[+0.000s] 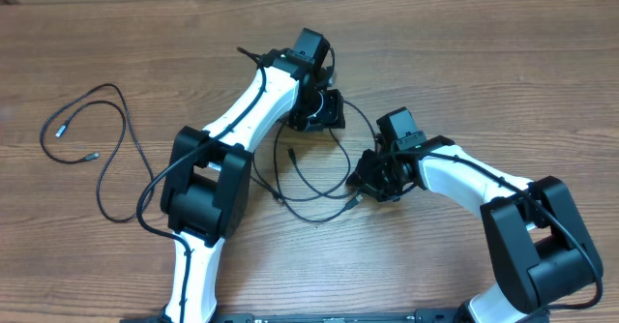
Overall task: Untangle cables
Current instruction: 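Move the left gripper back to the center cable and grasp it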
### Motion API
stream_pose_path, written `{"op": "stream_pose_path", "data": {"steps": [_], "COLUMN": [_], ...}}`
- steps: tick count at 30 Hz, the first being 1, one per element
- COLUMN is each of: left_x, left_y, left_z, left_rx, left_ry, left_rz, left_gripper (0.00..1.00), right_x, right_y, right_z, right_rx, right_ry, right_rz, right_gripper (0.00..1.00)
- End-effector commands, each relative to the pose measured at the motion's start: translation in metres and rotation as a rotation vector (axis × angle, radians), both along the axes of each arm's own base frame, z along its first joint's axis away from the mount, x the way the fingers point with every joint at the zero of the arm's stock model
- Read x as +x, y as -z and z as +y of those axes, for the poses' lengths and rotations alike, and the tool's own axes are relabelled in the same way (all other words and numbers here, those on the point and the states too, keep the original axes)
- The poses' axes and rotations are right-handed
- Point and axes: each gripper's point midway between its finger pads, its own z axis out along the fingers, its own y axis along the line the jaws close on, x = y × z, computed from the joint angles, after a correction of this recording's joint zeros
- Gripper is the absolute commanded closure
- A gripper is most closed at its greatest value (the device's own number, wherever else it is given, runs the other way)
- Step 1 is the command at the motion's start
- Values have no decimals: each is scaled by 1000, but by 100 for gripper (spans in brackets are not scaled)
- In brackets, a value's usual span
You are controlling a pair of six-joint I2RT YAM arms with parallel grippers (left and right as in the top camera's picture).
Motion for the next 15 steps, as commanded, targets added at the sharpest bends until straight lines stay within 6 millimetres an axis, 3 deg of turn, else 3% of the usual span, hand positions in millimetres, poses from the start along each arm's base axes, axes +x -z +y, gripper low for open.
{"op": "stream_pose_path", "data": {"steps": [1, 7, 15], "left_x": [23, 41, 38], "left_y": [-1, -4, 11], "left_z": [6, 0, -18], "left_rx": [56, 69, 96], "left_ry": [-30, -36, -16], "left_rz": [-93, -194, -214], "left_gripper": [48, 49, 53], "right_x": [-5, -5, -5], "right_y": [13, 13, 13], "right_z": [-14, -14, -14], "right_rx": [-69, -69, -70], "right_ry": [21, 21, 21], "right_rz": [18, 18, 19], "right_gripper": [74, 74, 74]}}
